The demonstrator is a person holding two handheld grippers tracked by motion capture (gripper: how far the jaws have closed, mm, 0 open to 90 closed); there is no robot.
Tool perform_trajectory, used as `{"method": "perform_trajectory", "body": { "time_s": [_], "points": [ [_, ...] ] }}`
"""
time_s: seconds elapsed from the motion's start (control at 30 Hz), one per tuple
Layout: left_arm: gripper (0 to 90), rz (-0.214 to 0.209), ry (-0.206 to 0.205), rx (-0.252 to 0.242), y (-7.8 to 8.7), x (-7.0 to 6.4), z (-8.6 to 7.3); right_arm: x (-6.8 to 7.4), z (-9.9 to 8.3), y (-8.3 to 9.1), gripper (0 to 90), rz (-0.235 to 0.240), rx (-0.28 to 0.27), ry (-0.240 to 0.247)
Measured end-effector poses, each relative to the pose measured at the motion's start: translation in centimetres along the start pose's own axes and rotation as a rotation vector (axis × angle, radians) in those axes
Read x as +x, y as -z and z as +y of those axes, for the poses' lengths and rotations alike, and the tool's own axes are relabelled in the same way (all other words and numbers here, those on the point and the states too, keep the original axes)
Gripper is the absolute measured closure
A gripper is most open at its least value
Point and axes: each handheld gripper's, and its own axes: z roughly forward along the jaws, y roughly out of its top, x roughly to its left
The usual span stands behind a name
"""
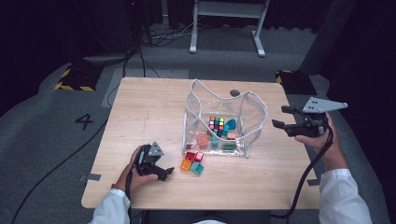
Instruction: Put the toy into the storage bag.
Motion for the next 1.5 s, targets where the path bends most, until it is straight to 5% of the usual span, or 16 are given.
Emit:
{"method": "perform_trajectory", "body": {
  "time_s": [0.37, 0.77, 1.07, 1.5],
  "points": [
    [2.4, 0.000, 0.001, 0.000, 0.0, 0.0, 0.0, 1.4, -4.9, -0.5, 32.6, -0.005, 0.025, -0.032],
    [2.4, 0.000, 0.000, 0.000, 0.0, 0.0, 0.0, 5.5, -10.1, -4.0, 35.9, 0.124, 0.102, -0.052],
    [2.4, 0.000, 0.000, 0.000, 0.0, 0.0, 0.0, 8.8, -11.1, -6.6, 38.6, 0.212, 0.114, -0.024],
    [2.4, 0.000, 0.000, 0.000, 0.0, 0.0, 0.0, 15.4, -10.3, -13.5, 39.0, 0.321, 0.158, 0.064]
  ]
}}
